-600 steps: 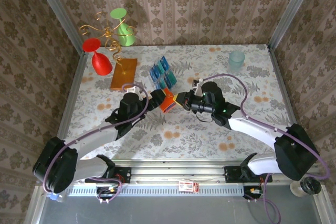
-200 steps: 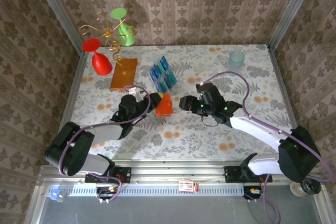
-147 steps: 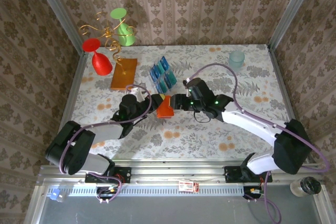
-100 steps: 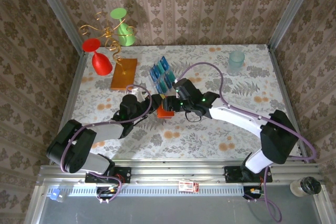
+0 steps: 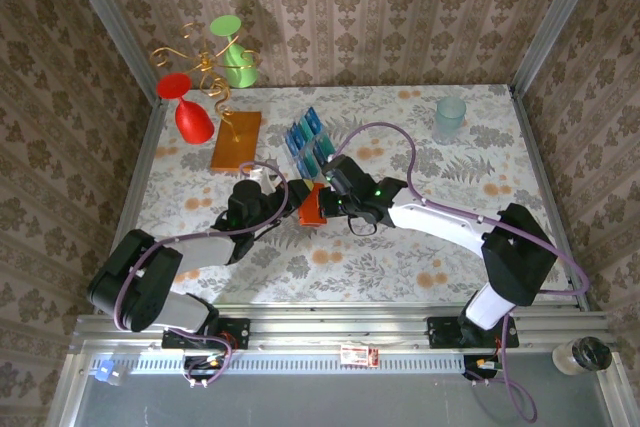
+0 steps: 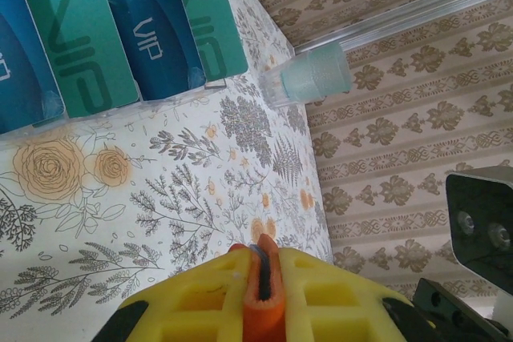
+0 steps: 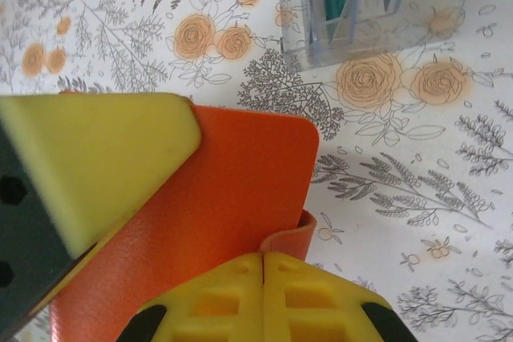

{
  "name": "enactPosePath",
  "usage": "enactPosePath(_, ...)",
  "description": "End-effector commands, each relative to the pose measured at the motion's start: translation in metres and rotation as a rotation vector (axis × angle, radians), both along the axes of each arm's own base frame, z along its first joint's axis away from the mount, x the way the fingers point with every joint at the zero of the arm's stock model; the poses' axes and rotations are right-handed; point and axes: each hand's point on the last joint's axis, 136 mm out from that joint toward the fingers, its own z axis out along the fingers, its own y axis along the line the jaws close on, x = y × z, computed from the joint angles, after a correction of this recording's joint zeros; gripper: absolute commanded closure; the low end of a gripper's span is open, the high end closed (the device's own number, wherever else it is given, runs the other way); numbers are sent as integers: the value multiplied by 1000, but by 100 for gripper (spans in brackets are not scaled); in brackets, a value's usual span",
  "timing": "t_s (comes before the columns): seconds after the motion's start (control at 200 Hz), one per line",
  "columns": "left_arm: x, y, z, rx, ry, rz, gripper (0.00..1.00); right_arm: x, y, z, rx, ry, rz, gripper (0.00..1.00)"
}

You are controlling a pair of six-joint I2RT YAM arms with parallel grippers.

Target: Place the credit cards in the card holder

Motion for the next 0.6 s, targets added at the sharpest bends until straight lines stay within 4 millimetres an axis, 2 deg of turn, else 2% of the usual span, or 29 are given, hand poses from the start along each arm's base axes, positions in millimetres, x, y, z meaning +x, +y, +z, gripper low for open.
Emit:
enactPosePath(0.0,3,-4,38,-71,-91,-4,100,-2,-31,-38,-111,53,-76,100)
enactPosePath(0.1,4,-4,42,-81,-96,-3,100,-5,-53,-58,-124,91,-130,100)
enactPosePath(0.19,3,-5,46,-91,-101,-5,100,-6,-86,-78,-130,133,-209,100)
enactPosePath(0.275,3,-6,47,-92,-103,-7,100,-8,-101,-84,-78,157,-243,100)
enactPosePath(0.43,6,-6,47,-96,-100,1,100,-10,-97,-61,8,143,-217,99)
enactPosePath(0.585,13,-4,59,-174,-91,41,100,-16,-82,-32,159,137,-166,65)
enactPosePath(0.595,14,-4,59,-180,-90,47,100,-15,-80,-22,185,119,-161,63)
